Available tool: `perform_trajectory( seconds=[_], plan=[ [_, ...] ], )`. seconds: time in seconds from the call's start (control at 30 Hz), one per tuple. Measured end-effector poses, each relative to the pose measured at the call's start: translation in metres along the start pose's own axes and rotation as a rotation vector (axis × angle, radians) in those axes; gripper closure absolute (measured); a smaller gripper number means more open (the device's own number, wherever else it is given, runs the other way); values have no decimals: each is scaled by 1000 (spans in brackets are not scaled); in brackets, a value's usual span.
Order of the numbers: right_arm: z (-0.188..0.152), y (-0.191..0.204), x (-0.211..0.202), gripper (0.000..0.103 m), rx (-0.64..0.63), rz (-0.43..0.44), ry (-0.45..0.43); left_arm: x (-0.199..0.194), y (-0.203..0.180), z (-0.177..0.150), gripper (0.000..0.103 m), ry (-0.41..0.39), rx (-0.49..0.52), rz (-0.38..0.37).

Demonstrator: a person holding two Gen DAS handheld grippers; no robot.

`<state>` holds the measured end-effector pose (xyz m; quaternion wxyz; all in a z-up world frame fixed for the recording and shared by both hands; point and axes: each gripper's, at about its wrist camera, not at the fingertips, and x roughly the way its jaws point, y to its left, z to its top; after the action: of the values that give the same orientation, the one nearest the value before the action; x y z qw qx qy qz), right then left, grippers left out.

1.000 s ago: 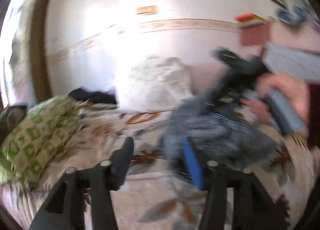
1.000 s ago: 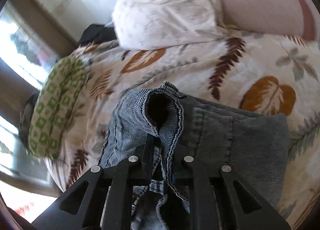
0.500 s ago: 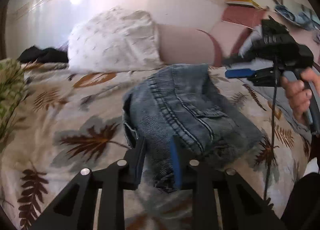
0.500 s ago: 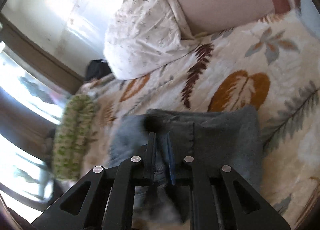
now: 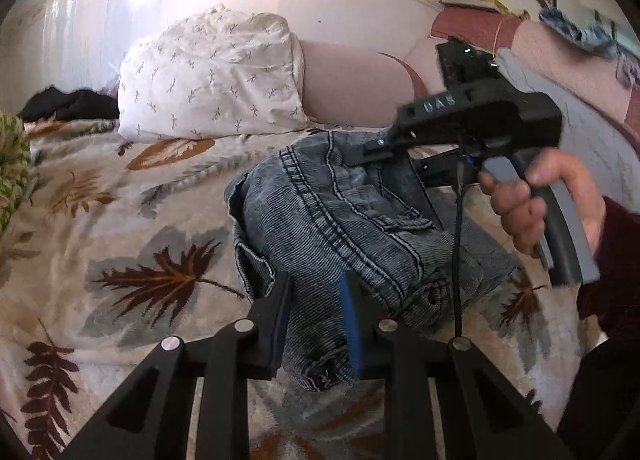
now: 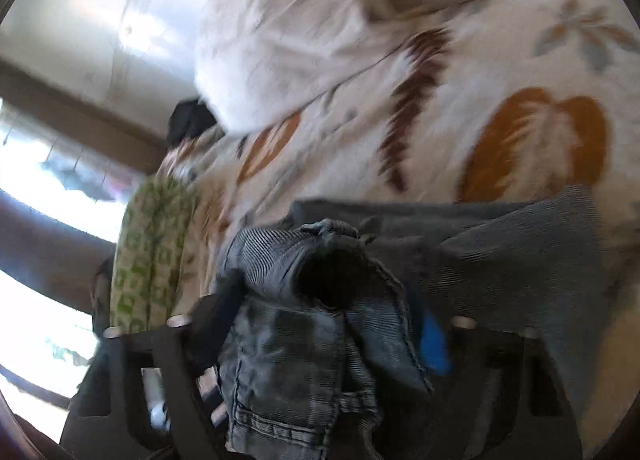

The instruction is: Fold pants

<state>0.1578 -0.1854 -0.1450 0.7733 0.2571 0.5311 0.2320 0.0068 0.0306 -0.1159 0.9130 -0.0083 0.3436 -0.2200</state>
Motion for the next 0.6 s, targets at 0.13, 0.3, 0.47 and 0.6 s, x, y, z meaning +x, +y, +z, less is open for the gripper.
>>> perform_trajectory(
  seconds=[0.13, 0.3, 0.47, 0.6],
  plan=[
    [-10, 34, -12, 90, -131, -69, -5, 1, -6, 7, 77, 11, -15, -57],
    [-4, 55, -60, 92, -165, -91, -86, 14, -53, 22, 78, 26, 97, -112],
    [2, 24, -98, 92, -131, -171, -151, 40, -99, 32, 77, 77, 198, -140],
    [2, -40, -104, 92, -2, -232, -155, 68, -119, 29, 75, 149, 243, -116]
  ],
)
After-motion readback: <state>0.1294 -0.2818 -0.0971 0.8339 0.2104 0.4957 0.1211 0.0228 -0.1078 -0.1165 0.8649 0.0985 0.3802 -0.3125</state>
